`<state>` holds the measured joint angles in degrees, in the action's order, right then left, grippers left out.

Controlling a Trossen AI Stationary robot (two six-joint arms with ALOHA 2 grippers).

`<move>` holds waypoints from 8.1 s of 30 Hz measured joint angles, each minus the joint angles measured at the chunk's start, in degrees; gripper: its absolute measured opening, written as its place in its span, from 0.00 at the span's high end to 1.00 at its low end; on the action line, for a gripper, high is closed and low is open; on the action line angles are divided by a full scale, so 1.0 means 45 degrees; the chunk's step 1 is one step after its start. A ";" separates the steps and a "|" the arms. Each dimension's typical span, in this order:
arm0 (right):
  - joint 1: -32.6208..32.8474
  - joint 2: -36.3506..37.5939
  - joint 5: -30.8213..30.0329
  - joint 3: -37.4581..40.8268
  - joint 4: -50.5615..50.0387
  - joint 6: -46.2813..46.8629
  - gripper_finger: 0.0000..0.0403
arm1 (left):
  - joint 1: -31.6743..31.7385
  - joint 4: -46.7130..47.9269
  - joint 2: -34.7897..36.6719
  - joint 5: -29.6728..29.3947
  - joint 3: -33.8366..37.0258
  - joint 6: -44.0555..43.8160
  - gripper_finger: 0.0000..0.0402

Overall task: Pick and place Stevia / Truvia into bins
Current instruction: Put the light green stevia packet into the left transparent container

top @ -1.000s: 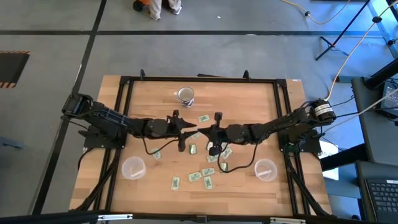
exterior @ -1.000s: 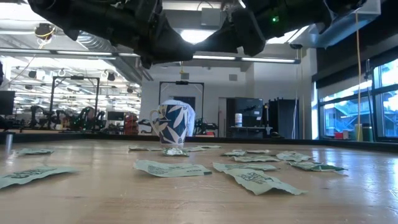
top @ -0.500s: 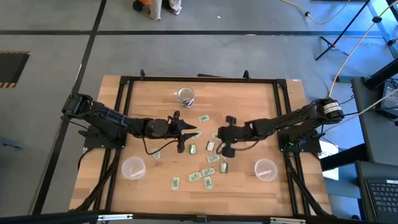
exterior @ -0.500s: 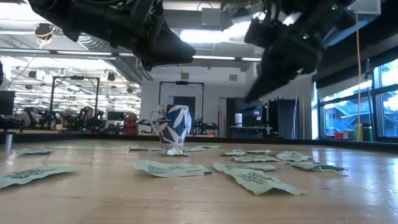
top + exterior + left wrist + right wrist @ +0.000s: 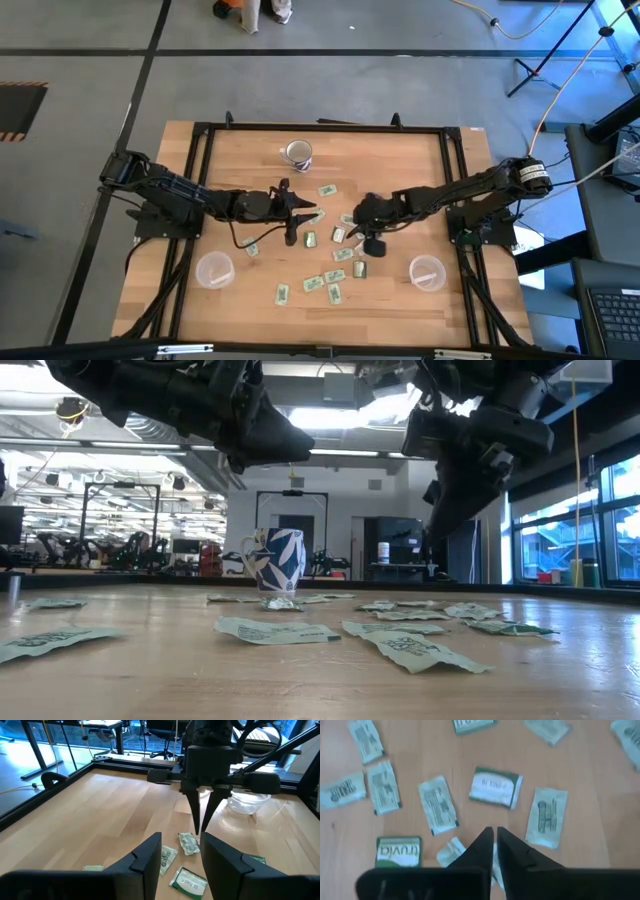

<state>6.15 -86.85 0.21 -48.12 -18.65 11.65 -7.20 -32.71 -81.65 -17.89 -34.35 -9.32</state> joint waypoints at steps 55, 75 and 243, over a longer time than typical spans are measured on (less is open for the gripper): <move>0.0369 -0.2416 -0.0799 0.0019 0.0367 -0.0991 0.99 | -0.0005 0.0287 0.0000 -0.0005 0.0000 0.0008 0.68; 0.0350 0.1073 0.0603 0.0015 0.4072 -0.3681 1.00 | -0.0182 0.0419 -0.0188 0.1862 0.0000 0.4074 0.68; -0.0717 -0.1073 0.1733 0.0000 0.8429 -0.6041 0.54 | -0.7974 2.0278 0.5966 0.1652 -0.2948 -2.0443 0.83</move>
<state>2.93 -91.68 8.00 -48.12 19.28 -15.53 -43.08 58.54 -54.80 -10.45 -47.62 -101.32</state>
